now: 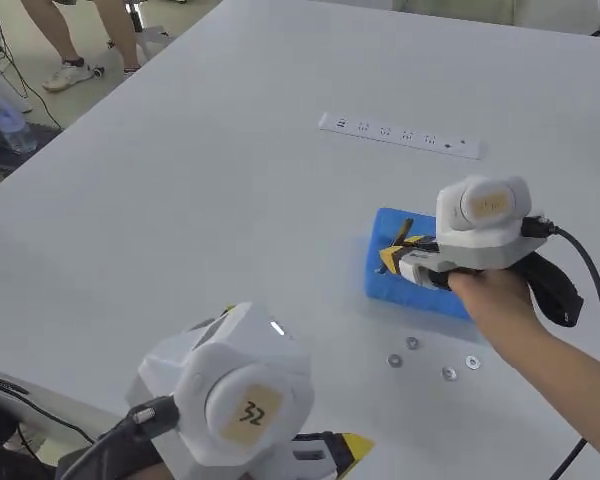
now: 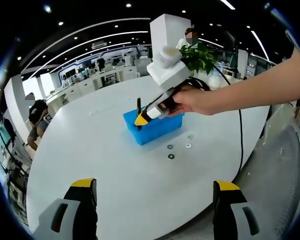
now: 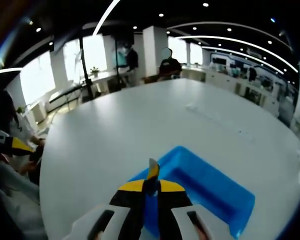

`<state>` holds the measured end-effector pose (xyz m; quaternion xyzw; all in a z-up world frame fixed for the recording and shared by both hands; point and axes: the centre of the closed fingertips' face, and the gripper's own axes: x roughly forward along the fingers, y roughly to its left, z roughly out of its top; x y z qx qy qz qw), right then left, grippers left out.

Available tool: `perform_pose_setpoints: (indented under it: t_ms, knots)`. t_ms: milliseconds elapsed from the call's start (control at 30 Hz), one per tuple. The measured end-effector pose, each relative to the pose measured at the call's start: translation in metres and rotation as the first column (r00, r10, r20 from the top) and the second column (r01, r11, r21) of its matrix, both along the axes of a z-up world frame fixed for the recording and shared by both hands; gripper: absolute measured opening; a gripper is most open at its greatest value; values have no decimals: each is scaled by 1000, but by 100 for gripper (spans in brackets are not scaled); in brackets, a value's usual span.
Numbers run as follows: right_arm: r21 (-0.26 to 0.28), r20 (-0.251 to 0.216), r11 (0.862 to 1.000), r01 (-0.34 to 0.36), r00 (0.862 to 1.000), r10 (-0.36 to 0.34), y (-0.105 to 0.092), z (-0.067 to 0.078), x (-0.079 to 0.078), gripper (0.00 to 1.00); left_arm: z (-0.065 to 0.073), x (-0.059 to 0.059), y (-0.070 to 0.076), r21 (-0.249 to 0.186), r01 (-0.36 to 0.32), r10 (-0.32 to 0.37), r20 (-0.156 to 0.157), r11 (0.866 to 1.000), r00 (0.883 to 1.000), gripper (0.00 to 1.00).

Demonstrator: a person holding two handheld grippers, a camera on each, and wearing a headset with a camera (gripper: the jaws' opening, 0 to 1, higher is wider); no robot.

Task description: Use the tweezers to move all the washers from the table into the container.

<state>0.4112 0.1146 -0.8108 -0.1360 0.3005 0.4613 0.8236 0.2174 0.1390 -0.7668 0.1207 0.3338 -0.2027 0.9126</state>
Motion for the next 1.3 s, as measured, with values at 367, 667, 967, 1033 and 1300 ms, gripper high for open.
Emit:
perform_pose_setpoints:
  t_ms: [367, 667, 967, 1033, 1300]
  knots:
    - [32, 51, 999, 3, 999, -5, -8, 27, -4, 5, 4, 0, -1, 11, 4, -4, 13, 1000, 1000, 99]
    - [83, 73, 997, -5, 997, -1, -19, 62, -24, 5, 8, 0, -4, 16, 23, -23, 20, 1000, 1000, 99]
    - [145, 50, 989, -16, 999, 9, -25, 77, -53, 4, 6, -1, -3, 24, 13, -13, 14, 1000, 1000, 99]
    - [138, 46, 990, -24, 999, 18, -25, 74, -62, 5, 6, -1, -3, 21, 10, -10, 14, 1000, 1000, 99]
    - [107, 16, 994, -31, 999, 30, -25, 52, -81, 5, 8, 1, 1, 24, -1, 1, 30, 1000, 1000, 99]
